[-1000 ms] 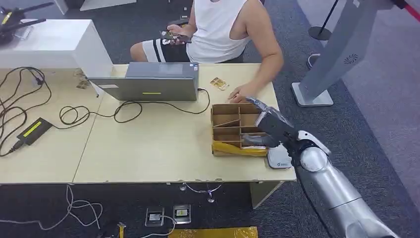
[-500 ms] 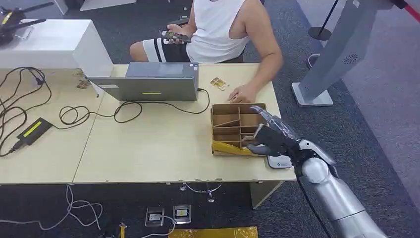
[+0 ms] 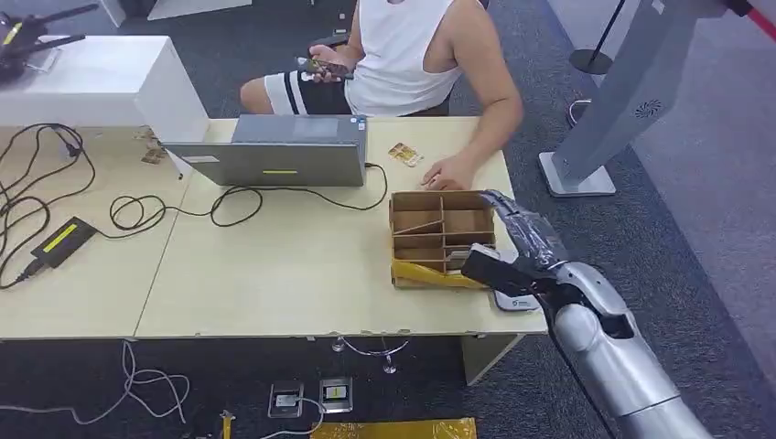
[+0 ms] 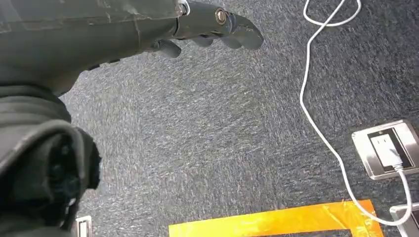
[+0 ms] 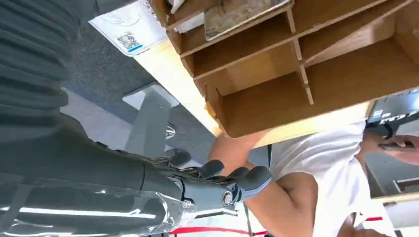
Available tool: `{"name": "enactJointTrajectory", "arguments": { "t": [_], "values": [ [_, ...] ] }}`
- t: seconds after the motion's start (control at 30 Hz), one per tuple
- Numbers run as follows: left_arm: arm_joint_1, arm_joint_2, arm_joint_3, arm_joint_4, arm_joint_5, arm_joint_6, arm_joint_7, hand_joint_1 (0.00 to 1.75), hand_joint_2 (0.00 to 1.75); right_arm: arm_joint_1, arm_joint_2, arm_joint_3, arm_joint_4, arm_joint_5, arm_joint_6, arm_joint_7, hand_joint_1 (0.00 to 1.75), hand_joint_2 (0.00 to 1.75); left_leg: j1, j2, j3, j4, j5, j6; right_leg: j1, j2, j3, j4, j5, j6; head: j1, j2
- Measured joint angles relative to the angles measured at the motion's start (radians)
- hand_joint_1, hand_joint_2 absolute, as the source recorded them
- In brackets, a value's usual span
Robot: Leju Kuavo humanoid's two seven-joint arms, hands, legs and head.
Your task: Pass the card to the sensor for recognition and then transmit it.
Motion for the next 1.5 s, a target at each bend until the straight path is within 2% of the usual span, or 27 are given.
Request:
{"name": "enactJointTrajectory", "arguments": {
  "t": [0.37, 0.7, 1.0, 1.37, 1.5],
  "values": [
    [-0.011, 0.002, 0.0, 0.0, -0.019, -0.005, 0.008, 0.0, 0.0, 0.016, 0.006, 0.003, 0.0, 0.023, 0.008, -0.006, 0.0, 1.75, 0.0, 0.0, 0.0, 0.0, 0.0, 0.0, 0.0, 0.0, 0.0, 0.0, 0.0, 0.0, 0.0, 0.0],
    [-0.018, 0.002, 0.0, 0.0, -0.027, -0.014, 0.011, 0.0, 0.0, 0.001, 0.037, 0.032, 0.016, 0.069, 0.002, -0.052, 0.0, 1.75, 0.0, 0.0, -0.001, 0.0, 0.0, 0.0, 0.0, 0.0, 0.0, 0.0, 0.0, 0.0, 0.0, 0.0],
    [-0.02, 0.001, 0.0, 0.0, -0.031, -0.012, 0.011, 0.0, 0.0, -0.048, 0.073, 0.056, 0.091, 0.075, -0.007, -0.075, 0.0, 1.75, 0.0, 0.0, -0.001, 0.0, 0.0, 0.0, 0.0, -0.001, 0.0, 0.0, 0.0, 0.0, 0.0, 0.0],
    [-0.02, 0.001, 0.0, 0.0, -0.031, -0.022, 0.011, 0.0, 0.0, -0.079, 0.082, 0.076, 0.191, 0.066, -0.042, -0.086, 0.0, 1.75, 0.0, 0.0, -0.001, 0.0, 0.0, 0.0, 0.0, -0.001, 0.0, 0.0, 0.0, 0.0, 0.0, 0.0],
    [-0.02, 0.001, 0.0, 0.0, -0.031, -0.022, 0.011, 0.0, 0.0, -0.079, 0.082, 0.076, 0.191, 0.066, -0.042, -0.086, 0.0, 1.75, 0.0, 0.0, -0.001, 0.0, 0.0, 0.0, 0.0, -0.001, 0.0, 0.0, 0.0, 0.0, 0.0, 0.0]
  ]
}}
